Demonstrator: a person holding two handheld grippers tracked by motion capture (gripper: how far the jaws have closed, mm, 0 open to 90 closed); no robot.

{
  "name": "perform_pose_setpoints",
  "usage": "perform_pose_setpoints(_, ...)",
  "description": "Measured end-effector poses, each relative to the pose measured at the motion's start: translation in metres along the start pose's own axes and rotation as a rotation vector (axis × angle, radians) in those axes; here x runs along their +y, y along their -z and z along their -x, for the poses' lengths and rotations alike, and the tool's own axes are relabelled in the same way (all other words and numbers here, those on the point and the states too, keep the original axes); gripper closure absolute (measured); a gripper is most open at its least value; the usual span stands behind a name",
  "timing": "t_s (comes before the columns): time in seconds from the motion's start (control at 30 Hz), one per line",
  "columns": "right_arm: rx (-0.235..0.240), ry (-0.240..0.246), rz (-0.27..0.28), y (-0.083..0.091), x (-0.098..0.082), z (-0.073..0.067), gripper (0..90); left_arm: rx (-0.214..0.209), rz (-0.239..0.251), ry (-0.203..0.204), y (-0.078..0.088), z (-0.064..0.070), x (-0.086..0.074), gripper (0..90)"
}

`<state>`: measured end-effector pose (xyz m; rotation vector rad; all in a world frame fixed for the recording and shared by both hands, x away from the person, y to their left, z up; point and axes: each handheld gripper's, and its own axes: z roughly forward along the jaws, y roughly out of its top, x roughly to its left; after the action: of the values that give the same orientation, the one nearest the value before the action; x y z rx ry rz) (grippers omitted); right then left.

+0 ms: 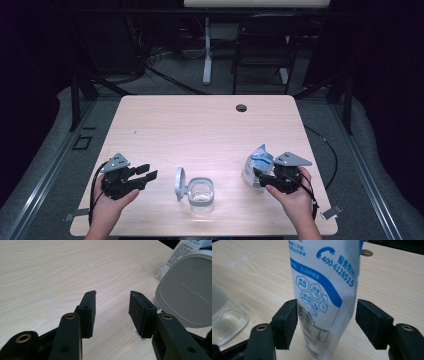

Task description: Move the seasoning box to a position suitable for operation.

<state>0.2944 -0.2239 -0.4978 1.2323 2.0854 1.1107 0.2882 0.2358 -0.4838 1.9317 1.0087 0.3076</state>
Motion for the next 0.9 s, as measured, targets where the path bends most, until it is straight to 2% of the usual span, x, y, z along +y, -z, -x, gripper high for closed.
perform_pose_setpoints(0.2, 0.004, -0.009, 0.005, -0.006, -0.007, -0.001, 33.8, 0.0, -0.008, 0.005, -0.001, -0.001, -0.001, 57.3)
perform_pose_setpoints(0.57, -0.015, 0.015, 0.012, -0.02, -0.019, -0.006, 34.3, -0.005, -0.001, 0.01, -0.001, -0.003, -0.001, 57.3)
perform_pose_setpoints(0.77, -0.017, 0.031, -0.01, -0.026, -0.026, -0.008, 34.3, -0.001, -0.005, 0.011, -0.001, -0.004, -0.002, 57.4)
perform_pose_setpoints(0.9, -0.038, 0.045, -0.003, -0.029, -0.031, -0.01, 35.0, -0.001, -0.003, 0.016, -0.001, -0.004, -0.002, 57.4)
